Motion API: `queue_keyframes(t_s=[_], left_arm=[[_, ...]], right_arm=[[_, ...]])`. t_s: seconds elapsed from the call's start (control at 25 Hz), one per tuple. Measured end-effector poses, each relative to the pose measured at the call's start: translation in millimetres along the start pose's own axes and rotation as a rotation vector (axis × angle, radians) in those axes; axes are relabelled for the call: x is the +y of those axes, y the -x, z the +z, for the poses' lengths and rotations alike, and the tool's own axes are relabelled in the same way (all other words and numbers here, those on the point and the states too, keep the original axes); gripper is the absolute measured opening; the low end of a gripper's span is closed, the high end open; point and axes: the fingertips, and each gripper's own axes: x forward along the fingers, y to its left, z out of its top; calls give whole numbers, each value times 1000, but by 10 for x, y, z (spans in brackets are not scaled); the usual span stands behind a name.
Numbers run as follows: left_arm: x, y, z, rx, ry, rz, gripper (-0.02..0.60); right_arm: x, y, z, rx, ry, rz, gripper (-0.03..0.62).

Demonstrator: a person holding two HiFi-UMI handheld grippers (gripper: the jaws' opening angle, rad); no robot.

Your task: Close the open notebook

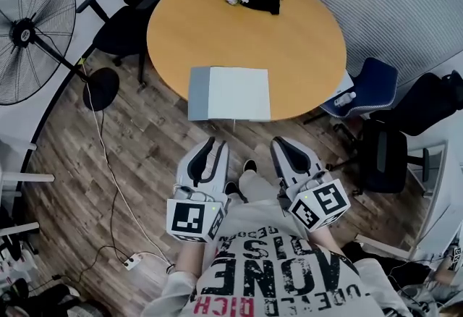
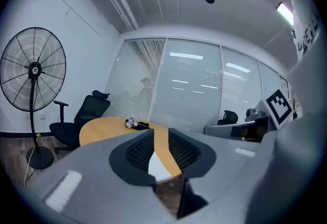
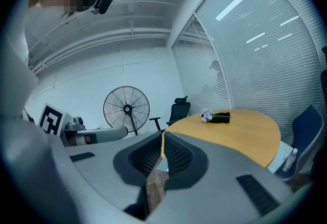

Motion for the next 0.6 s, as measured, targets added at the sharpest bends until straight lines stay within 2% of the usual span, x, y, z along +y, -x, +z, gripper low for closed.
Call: queue_keyframes(t_s=[0.24,0.48,0.6], left_arm=[[33,-227,-40,17,5,10,98],[84,-589,29,26,0,16,98],[119,-837,21,34,21,18,98]], right_arm=[[-176,-142,-14,15,-21,24,20],[-533,-367,86,19,-46,26,20],[-767,-499,95,29,-57,23,20]])
